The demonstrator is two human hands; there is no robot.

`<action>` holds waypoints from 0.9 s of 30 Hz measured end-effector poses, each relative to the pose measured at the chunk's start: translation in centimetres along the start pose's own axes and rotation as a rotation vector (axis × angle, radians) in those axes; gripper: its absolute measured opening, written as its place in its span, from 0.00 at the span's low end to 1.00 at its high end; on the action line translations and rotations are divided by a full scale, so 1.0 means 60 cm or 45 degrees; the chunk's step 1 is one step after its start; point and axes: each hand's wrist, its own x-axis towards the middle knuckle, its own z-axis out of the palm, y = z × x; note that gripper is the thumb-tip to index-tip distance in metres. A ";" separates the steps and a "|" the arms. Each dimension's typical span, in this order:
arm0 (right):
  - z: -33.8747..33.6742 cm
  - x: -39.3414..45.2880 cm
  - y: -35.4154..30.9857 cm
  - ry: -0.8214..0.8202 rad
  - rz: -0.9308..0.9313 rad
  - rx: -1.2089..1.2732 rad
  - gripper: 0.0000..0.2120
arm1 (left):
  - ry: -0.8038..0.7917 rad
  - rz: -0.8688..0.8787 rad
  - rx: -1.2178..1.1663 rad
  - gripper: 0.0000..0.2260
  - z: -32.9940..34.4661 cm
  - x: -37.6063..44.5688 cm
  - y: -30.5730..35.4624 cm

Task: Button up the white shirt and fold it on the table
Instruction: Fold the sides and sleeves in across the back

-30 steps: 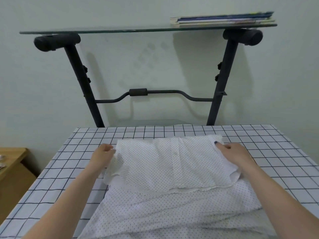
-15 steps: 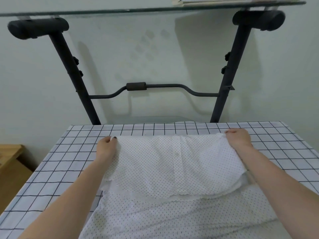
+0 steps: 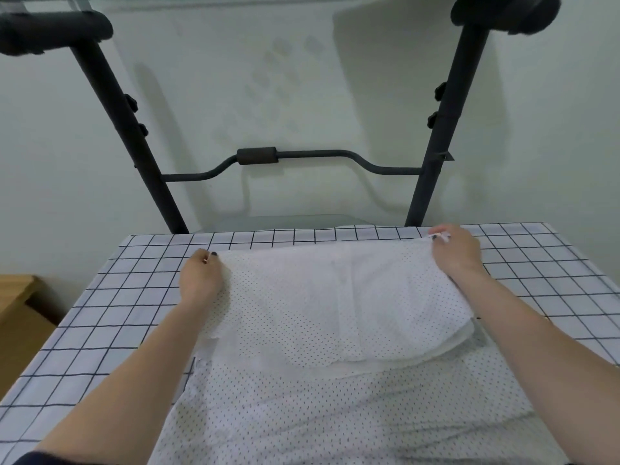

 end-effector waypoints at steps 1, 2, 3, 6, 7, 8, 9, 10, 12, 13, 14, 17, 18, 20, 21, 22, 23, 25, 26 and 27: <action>-0.001 0.002 0.003 0.024 0.056 -0.027 0.14 | -0.020 -0.009 0.008 0.10 0.000 0.000 0.003; -0.003 -0.001 0.006 -0.014 0.109 -0.089 0.17 | -0.058 -0.019 0.039 0.08 0.001 -0.002 0.006; -0.004 -0.005 0.011 -0.088 0.139 -0.197 0.20 | -0.096 -0.028 0.083 0.08 0.001 -0.003 0.009; -0.006 -0.040 0.021 -0.024 -0.100 -0.475 0.26 | -0.049 0.150 0.293 0.19 0.000 -0.020 0.017; -0.004 -0.055 0.018 0.056 -0.268 -0.463 0.25 | 0.021 0.318 0.341 0.21 0.002 -0.033 0.022; -0.003 -0.075 0.013 0.081 -0.424 -0.422 0.24 | 0.049 0.516 0.376 0.22 0.004 -0.049 0.027; 0.004 -0.095 0.007 0.027 -0.552 -0.383 0.23 | -0.004 0.693 0.442 0.22 0.009 -0.066 0.032; 0.015 -0.114 0.006 -0.082 -0.647 -0.359 0.22 | -0.112 0.820 0.544 0.23 0.015 -0.088 0.037; 0.037 -0.152 0.024 -0.339 -0.688 -0.491 0.21 | -0.380 0.918 0.785 0.24 0.029 -0.130 0.023; 0.041 -0.159 0.045 -0.399 -0.635 -0.584 0.21 | -0.492 0.906 0.899 0.24 0.032 -0.146 0.006; 0.038 -0.163 0.069 -0.399 -0.551 -0.645 0.21 | -0.559 0.877 0.967 0.24 0.029 -0.158 -0.012; 0.003 -0.167 0.119 -0.271 -0.364 -0.708 0.22 | -0.583 0.786 0.966 0.24 0.007 -0.172 -0.053; -0.007 -0.173 0.119 -0.234 -0.362 -0.671 0.22 | -0.593 0.770 0.942 0.24 0.001 -0.175 -0.054; -0.020 -0.210 0.093 -0.219 -0.426 -0.491 0.20 | -0.635 0.789 0.879 0.23 -0.008 -0.204 -0.044; -0.024 -0.239 0.074 -0.258 -0.467 -0.394 0.20 | -0.653 0.828 0.845 0.23 -0.011 -0.228 -0.038; -0.026 -0.270 0.054 -0.332 -0.518 -0.325 0.20 | -0.680 0.870 0.820 0.23 -0.013 -0.254 -0.032; -0.026 -0.303 0.037 -0.418 -0.579 -0.295 0.21 | -0.715 0.913 0.802 0.23 -0.014 -0.280 -0.028; -0.022 -0.373 0.021 -0.565 -0.719 -0.302 0.22 | -0.786 1.016 0.794 0.25 -0.020 -0.337 -0.025; -0.020 -0.406 0.019 -0.622 -0.772 -0.304 0.23 | -0.817 1.060 0.795 0.27 -0.025 -0.366 -0.028; -0.020 -0.435 0.020 -0.657 -0.813 -0.312 0.24 | -0.842 1.104 0.790 0.29 -0.030 -0.391 -0.033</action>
